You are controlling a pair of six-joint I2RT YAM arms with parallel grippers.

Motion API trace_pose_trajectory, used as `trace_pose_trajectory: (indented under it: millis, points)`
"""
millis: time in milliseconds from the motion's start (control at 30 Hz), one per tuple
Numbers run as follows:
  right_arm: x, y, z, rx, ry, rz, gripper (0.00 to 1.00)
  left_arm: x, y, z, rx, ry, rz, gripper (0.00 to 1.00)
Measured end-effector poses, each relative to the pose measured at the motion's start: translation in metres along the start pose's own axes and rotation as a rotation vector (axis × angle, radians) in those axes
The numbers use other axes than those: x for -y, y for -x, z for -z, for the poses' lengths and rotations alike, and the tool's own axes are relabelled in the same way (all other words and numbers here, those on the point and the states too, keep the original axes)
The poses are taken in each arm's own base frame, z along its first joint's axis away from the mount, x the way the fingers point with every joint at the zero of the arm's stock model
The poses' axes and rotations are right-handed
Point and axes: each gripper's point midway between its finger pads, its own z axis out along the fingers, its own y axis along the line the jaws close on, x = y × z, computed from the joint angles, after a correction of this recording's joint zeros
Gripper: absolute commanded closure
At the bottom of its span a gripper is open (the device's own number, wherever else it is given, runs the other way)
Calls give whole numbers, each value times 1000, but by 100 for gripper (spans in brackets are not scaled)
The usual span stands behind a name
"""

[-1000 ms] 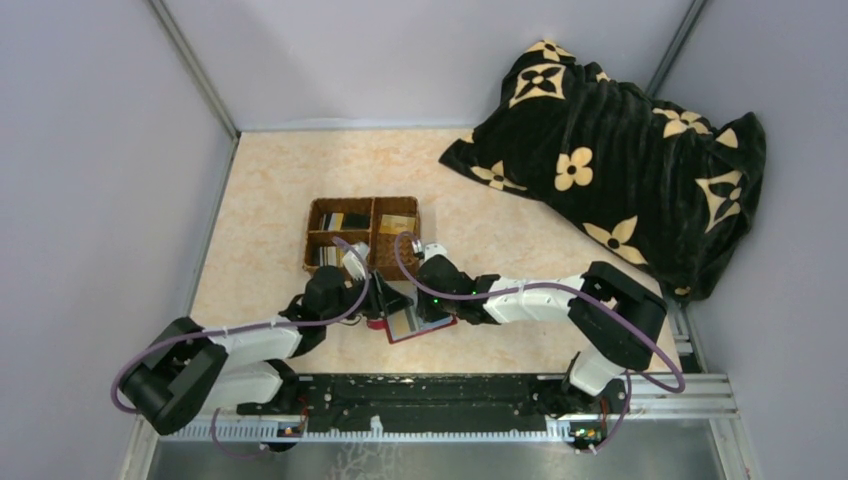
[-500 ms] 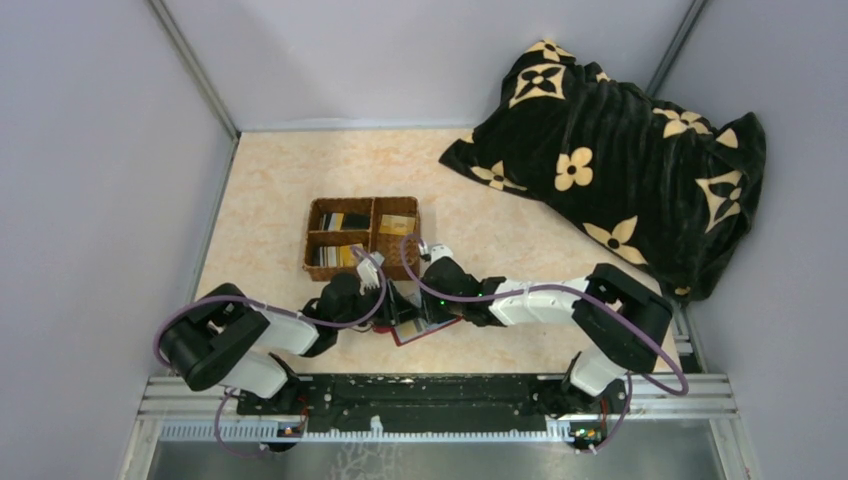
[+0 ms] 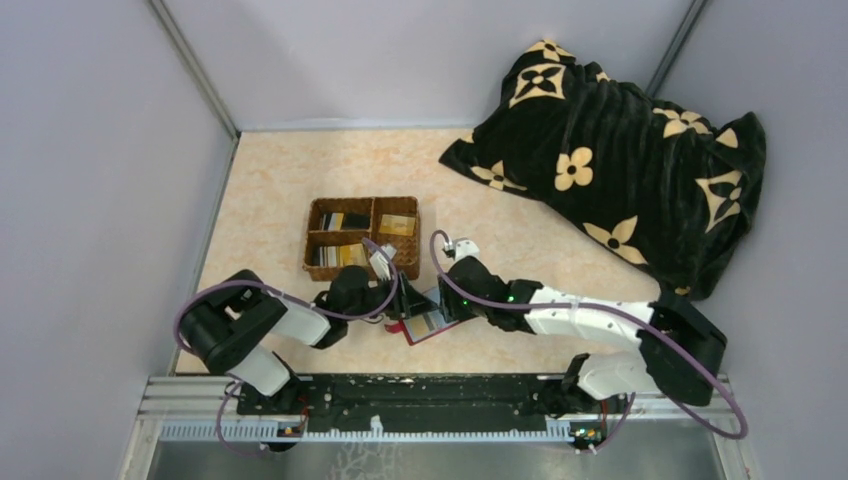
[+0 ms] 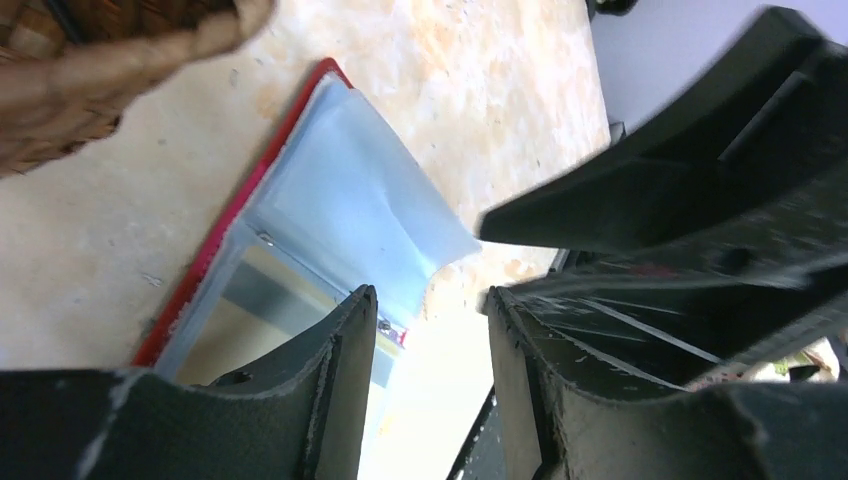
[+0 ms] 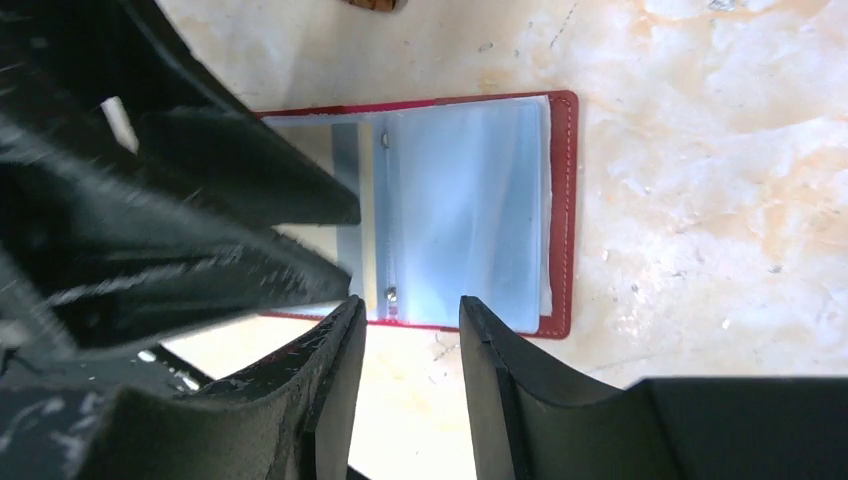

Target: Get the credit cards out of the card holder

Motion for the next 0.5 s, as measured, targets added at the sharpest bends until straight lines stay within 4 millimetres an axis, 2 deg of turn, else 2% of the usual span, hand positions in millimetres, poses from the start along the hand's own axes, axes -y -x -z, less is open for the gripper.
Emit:
trace_pose_trajectory:
  millis: [233,400,500]
  points:
    - [-8,22,33,89,51,-12,55,-3,8,-3,36,17,0,44]
    - [-10,20,32,73,35,18,44,12,25,14,121,2,-37,42]
    - [-17,17,25,47,29,48,39,21,44,29,204,26,-70,40]
